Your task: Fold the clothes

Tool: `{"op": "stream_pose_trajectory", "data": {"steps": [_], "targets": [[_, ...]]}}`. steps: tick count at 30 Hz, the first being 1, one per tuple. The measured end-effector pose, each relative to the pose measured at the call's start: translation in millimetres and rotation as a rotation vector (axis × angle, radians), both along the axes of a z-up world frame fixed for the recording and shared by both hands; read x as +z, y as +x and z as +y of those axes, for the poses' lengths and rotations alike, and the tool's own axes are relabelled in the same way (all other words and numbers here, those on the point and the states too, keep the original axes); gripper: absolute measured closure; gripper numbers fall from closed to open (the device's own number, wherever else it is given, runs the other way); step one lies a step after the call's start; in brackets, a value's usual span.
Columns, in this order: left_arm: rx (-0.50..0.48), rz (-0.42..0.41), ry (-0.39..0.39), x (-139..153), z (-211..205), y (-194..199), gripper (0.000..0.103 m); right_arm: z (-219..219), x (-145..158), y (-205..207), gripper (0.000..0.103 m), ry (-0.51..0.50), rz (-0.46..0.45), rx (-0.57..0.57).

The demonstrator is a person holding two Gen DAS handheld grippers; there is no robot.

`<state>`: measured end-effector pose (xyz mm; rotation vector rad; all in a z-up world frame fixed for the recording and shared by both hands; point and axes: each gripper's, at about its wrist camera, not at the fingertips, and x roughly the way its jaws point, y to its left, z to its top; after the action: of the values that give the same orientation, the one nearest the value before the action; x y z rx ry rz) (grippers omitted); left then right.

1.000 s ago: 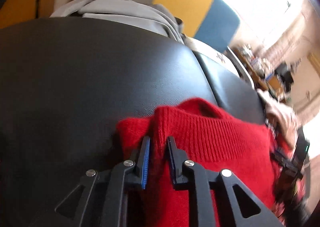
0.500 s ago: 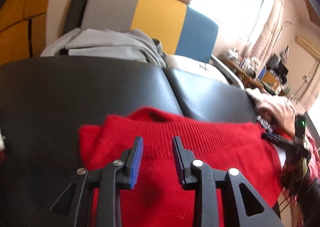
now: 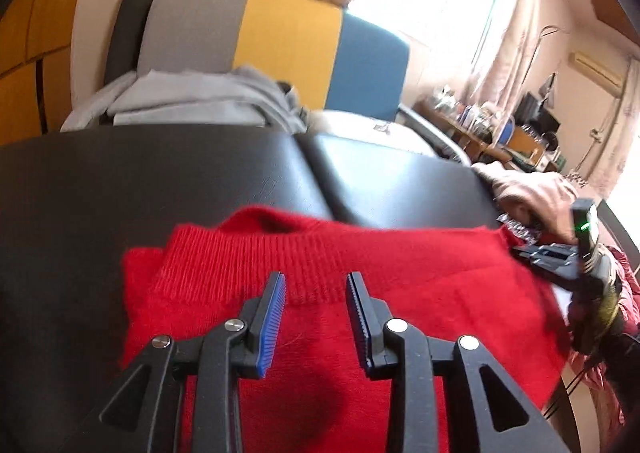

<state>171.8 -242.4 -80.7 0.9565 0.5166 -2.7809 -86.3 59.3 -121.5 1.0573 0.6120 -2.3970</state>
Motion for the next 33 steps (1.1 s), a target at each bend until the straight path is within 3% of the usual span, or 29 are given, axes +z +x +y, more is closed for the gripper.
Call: {"op": "stream_pose_trajectory", "data": {"steps": [2, 4, 6, 7, 10, 13, 15, 16, 17, 21, 23, 25, 29, 33], "targets": [[-0.008, -0.03, -0.013, -9, 2, -5, 0.069, 8, -10, -1, 0.093, 0.035, 0.036, -0.057], [-0.005, -0.1, 0.037, -34, -5, -15, 0.066, 17, -13, -1, 0.093, 0.052, 0.059, -0.125], [0.007, -0.033, 0.136, -43, -16, -10, 0.066, 17, -13, -3, 0.092, 0.081, 0.075, -0.127], [0.009, -0.043, 0.155, -43, -19, -12, 0.066, 16, -13, -3, 0.091, 0.098, 0.083, -0.117], [0.013, -0.063, 0.149, -41, -18, -13, 0.066, 14, -5, -7, 0.088, 0.111, 0.056, -0.119], [0.013, -0.074, 0.149, -36, -15, -6, 0.067, 2, 25, 8, 0.073, 0.119, 0.108, -0.102], [0.012, -0.05, 0.183, -29, -20, 7, 0.066, -13, 53, 29, 0.056, 0.036, 0.176, -0.014], [0.026, -0.029, 0.206, -25, -23, 18, 0.066, -21, 64, 40, 0.029, -0.02, 0.183, 0.046], [0.056, -0.004, 0.233, -22, -32, 31, 0.065, -29, 69, 48, 0.011, -0.069, 0.17, 0.101], [0.169, 0.005, 0.264, -18, -69, 65, 0.049, -62, 58, 61, 0.011, -0.148, 0.067, 0.245], [0.17, -0.036, 0.339, -27, -86, 68, 0.044, -74, 35, 55, 0.011, -0.155, 0.0, 0.241], [0.156, -0.086, 0.399, -38, -95, 64, 0.041, -74, 9, 44, 0.009, -0.214, -0.102, 0.223], [0.083, -0.12, 0.505, -52, -105, 43, 0.041, -57, 2, 27, 0.003, -0.361, -0.198, 0.212], [0.008, -0.099, 0.566, -59, -108, 14, 0.042, -60, -1, 30, 0.0, -0.345, -0.195, 0.225]]}}
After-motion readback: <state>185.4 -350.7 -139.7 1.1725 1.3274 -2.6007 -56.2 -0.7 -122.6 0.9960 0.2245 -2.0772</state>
